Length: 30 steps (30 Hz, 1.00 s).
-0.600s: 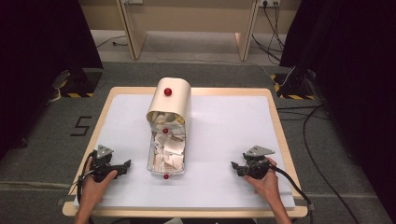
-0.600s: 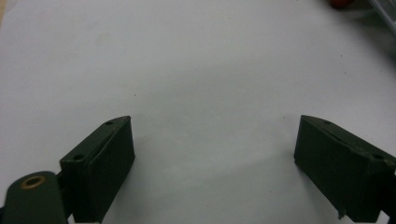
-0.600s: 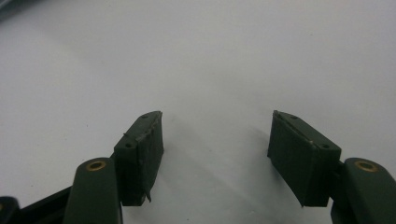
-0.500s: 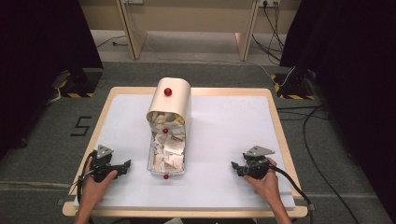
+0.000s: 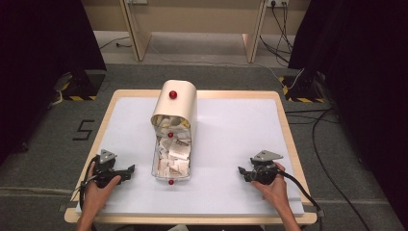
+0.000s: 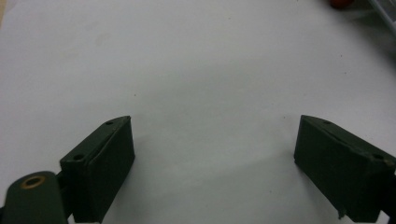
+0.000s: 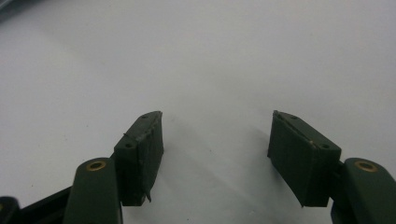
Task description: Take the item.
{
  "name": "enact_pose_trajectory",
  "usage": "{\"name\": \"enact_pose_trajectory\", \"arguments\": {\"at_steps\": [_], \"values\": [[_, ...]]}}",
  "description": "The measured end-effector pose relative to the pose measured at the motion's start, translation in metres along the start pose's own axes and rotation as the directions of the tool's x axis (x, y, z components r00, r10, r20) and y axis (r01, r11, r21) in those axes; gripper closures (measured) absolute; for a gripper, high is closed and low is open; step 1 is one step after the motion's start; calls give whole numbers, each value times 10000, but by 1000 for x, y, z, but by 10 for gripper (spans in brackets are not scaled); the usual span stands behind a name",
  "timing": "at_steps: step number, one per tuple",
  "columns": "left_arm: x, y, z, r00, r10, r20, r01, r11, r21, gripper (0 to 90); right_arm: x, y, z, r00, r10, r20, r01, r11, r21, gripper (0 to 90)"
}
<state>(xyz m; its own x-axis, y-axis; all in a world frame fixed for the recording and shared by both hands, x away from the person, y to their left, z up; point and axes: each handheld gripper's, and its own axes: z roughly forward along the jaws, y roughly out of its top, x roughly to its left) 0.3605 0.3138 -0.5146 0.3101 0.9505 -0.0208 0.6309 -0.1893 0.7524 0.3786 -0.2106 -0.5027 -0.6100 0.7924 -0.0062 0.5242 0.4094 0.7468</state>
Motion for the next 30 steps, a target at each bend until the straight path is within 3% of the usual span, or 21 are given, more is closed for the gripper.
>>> {"name": "enact_pose_trajectory", "arguments": {"at_steps": [7, 14, 16, 21, 22, 30], "values": [[0, 0, 0, 10000, 13, 1, -13, 10000, 11, 113, 1, 3, 0, 10000, 76, 63, -77, 9999, 140, 356], [0, 0, 0, 10000, 0, 2, 0, 10000, -2, 113, -2, 9, -12, 9988, 448, 214, -438, 9980, -465, 376], [0, 0, 0, 10000, 0, 2, 0, 10000, 2, 113, 1, 14, -17, 9992, 289, 282, -268, 9972, -701, 386], [0, 0, 0, 10000, -2, 2, 2, 10000, -3, 113, 8, 23, -25, 9999, 115, 55, -109, 9945, -1045, 382], [0, 0, 0, 10000, -2, 1, 2, 10000, -3, 113, 11, 26, -28, 9995, 230, -206, -255, 9912, -1300, 381], [0, 0, 0, 10000, -1, 5, 1, 10000, 3, 113, 27, 39, -32, 9979, -90, -635, -12, 9873, -1586, 386]]}}
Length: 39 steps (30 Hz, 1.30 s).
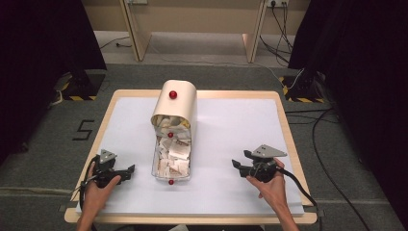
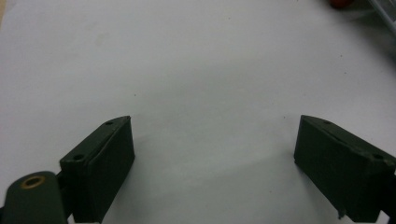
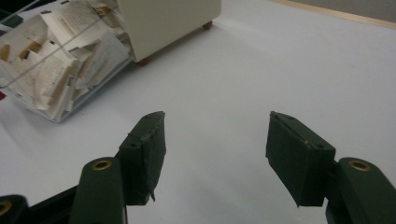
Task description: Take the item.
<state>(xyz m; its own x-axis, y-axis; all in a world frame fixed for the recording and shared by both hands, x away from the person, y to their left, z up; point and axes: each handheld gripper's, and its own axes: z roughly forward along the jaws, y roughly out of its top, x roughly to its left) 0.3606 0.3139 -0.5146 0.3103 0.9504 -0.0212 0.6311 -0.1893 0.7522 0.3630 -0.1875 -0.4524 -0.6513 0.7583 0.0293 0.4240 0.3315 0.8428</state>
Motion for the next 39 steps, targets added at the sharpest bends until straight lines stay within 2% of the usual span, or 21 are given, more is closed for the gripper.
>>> {"name": "enact_pose_trajectory", "arguments": {"at_steps": [2, 4, 12, 17, 18, 19, 20, 25, 28, 30, 33, 34, 37, 38, 39], "values": [[0, 0, 0, 10000, 1, -3, -1, 10000, -1, 113, 3, 2, 0, 10000, -90, -41, 90, 10000, -17, 392], [0, 0, 0, 10000, 10, -1, -10, 10000, 8, 113, 12, 7, 2, 9990, -267, -345, 265, 9996, -51, 405], [0, 0, 0, 10000, -2, 3, 2, 10000, -1, 113, 35, 22, 11, 9924, -787, -944, 779, 9969, -121, 434], [0, 0, 0, 10000, -32, 1, 32, 10000, -28, 113, 42, 26, 15, 9890, -895, -1175, 883, 9960, -160, 451], [0, 0, 0, 10000, 1, 0, -1, 10000, -3, 113, 45, 28, 18, 9865, -839, -1403, 807, 9963, -288, 464], [0, 0, 0, 10000, 1, 0, -1, 10000, -3, 113, 45, 28, 18, 9865, -839, -1403, 807, 9963, -288, 464], [0, 0, 0, 10000, 16, 0, -16, 10000, 12, 113, 46, 28, 20, 9851, -617, -1602, 572, 9978, -326, 468], [0, 0, 0, 10000, 0, -1, 0, 10000, -1, 113, 50, 30, 22, 9845, -815, -1550, 777, 9965, -305, 481], [0, 0, 0, 10000, -29, -1, 29, 10000, -25, 113, 58, 35, 26, 9788, -1010, -1781, 950, 9946, -419, 495], [0, 0, 0, 10000, 13, -2, -13, 10000, 9, 113, 64, 38, 28, 9768, -1196, -1776, 1140, 9926, -413, 495], [0, 0, 0, 10000, 0, -2, 0, 10000, -3, 113, 69, 40, 30, 9734, -1167, -1970, 1092, 9928, -485, 505], [0, 0, 0, 10000, -1, -2, 1, 10000, -3, 113, 74, 41, 33, 9696, -1443, -1976, 1383, 9894, -437, 505], [0, 0, 0, 10000, 1, -2, -1, 10000, -1, 113, 78, 41, 36, 9660, -1493, -2109, 1429, 9887, -455, 521], [0, 0, 0, 10000, 3, -2, -3, 10000, 0, 113, 81, 41, 38, 9634, -1361, -2308, 1283, 9905, -487, 524], [0, 0, 0, 10000, 3, -2, -3, 10000, 0, 113, 81, 41, 38, 9634, -1361, -2308, 1283, 9905, -487, 524]]}}
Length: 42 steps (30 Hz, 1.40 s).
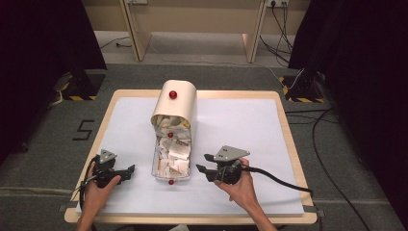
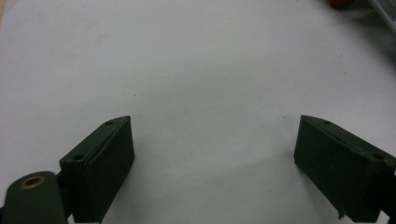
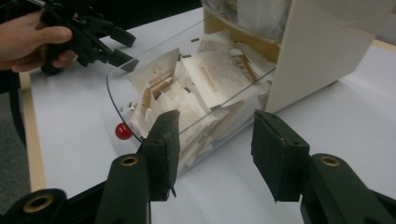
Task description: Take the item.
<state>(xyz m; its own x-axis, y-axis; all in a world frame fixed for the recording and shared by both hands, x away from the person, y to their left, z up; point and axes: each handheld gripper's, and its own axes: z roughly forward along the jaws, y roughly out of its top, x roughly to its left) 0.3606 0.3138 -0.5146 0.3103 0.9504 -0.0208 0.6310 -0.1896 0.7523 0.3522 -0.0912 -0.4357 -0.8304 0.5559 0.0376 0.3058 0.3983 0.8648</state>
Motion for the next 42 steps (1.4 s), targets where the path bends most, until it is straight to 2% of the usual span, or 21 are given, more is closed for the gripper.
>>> {"name": "enact_pose_trajectory", "arguments": {"at_steps": [1, 3, 4, 5, 7, 9, 11, 16, 17, 19, 24, 36, 39, 41, 42], "values": [[0, 0, 0, 10000, -2, 0, 2, 10000, 0, 113, 3, 2, 4, 9998, -195, 33, 195, 9998, 85, 524], [0, 0, 0, 10000, -1, 1, 1, 10000, 2, 113, 6, 5, 7, 9996, -263, -72, 263, 9997, 25, 537], [0, 0, 0, 10000, -1, 1, 1, 10000, 2, 113, 6, 5, 7, 9996, -263, -72, 263, 9997, 25, 537], [0, 0, 0, 10000, 12, 2, -12, 10000, 13, 113, 7, 6, 10, 9992, -6, -389, 0, 9999, -142, 543], [0, 0, 0, 10000, -3, 3, 3, 10000, 2, 113, 8, 7, 11, 9992, -94, -380, 91, 9999, -90, 543], [0, 0, 0, 10000, -3, 1, 3, 10000, -4, 113, 13, 9, 16, 9987, -408, -306, 409, 9992, 28, 550], [0, 0, 0, 10000, -2, 2, 2, 10000, 0, 113, 16, 10, 18, 9980, -306, -555, 302, 9995, -82, 564], [0, 0, 0, 10000, 10, -1, -10, 10000, 8, 113, 19, 11, 23, 9969, -487, -611, 492, 9988, 57, 571], [0, 0, 0, 10000, -6, 0, 6, 10000, -4, 113, 23, 12, 27, 9949, -666, -753, 676, 9976, 112, 574], [0, 0, 0, 10000, 13, 0, -13, 10000, 11, 113, 25, 12, 31, 9930, -598, -1018, 604, 9982, 26, 585], [0, 0, 0, 10000, -33, 0, 33, 10000, -23, 113, 25, 8, 39, 9922, -646, -1062, 680, 9973, 284, 613], [0, 0, 0, 10000, 11, -1, -11, 10000, 8, 113, 26, 4, 51, 9892, -640, -1315, 702, 9966, 436, 683], [0, 0, 0, 10000, 10, 0, -10, 10000, 8, 113, 28, 4, 54, 9883, -767, -1319, 836, 9954, 475, 693], [0, 0, 0, 10000, -1, 0, 1, 10000, 1, 113, 32, 5, 58, 9859, -1108, -1251, 1193, 9909, 623, 707], [0, 0, 0, 10000, -1, 0, 1, 10000, 1, 113, 32, 5, 59, 9858, -1087, -1281, 1171, 9913, 601, 717]]}}
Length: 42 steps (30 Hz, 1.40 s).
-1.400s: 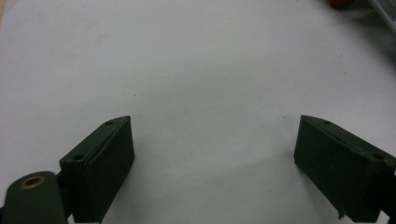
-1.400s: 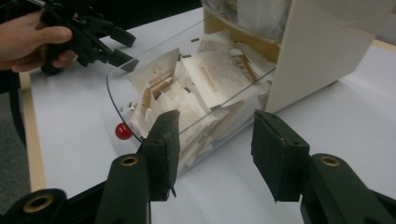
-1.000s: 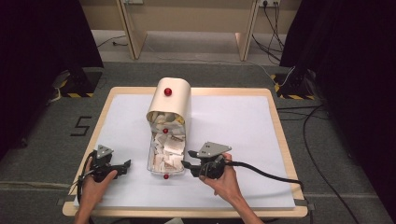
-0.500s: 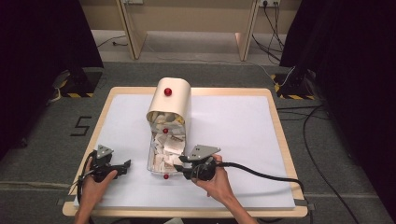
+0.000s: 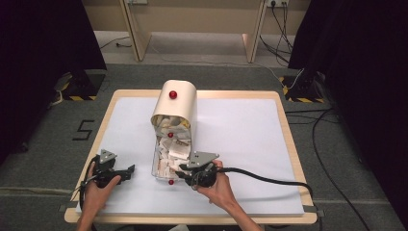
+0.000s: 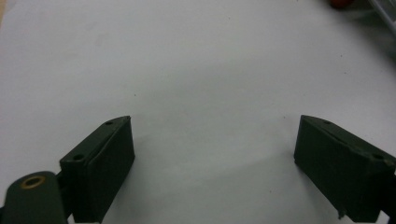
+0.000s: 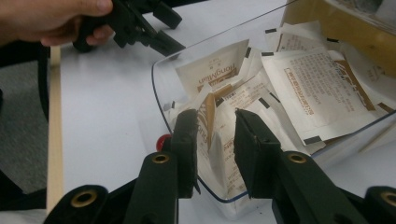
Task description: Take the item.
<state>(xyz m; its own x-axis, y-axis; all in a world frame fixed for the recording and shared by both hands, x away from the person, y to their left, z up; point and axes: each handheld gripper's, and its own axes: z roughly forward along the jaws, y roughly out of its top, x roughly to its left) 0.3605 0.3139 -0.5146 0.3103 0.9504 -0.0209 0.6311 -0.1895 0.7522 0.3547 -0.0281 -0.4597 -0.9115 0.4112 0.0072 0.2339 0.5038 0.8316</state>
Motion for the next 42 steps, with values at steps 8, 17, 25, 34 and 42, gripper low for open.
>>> {"name": "enact_pose_trajectory", "arguments": {"at_steps": [8, 17, 25, 34, 42], "values": [[0, 0, 0, 10000, 13, -1, -13, 10000, 7, 113, -3, -2, 6, 9999, 107, -92, -106, 9998, 161, 836], [0, 0, 0, 10000, 9, 1, -9, 10000, 8, 113, -4, 2, -1, 10000, 25, 29, -25, 9999, -144, 875], [0, 0, 0, 10000, 12, -1, -12, 10000, 6, 113, -6, 9, -14, 9997, -12, 249, 25, 9986, -520, 880], [0, 0, 0, 10000, 6, 8, -6, 10000, -5, 113, -11, 18, -31, 9990, -4, 442, 45, 9957, -923, 880], [0, 0, 0, 10000, 4, 6, -4, 10000, -5, 113, -15, 21, -40, 9981, 67, 605, -5, 9947, -1024, 880]]}}
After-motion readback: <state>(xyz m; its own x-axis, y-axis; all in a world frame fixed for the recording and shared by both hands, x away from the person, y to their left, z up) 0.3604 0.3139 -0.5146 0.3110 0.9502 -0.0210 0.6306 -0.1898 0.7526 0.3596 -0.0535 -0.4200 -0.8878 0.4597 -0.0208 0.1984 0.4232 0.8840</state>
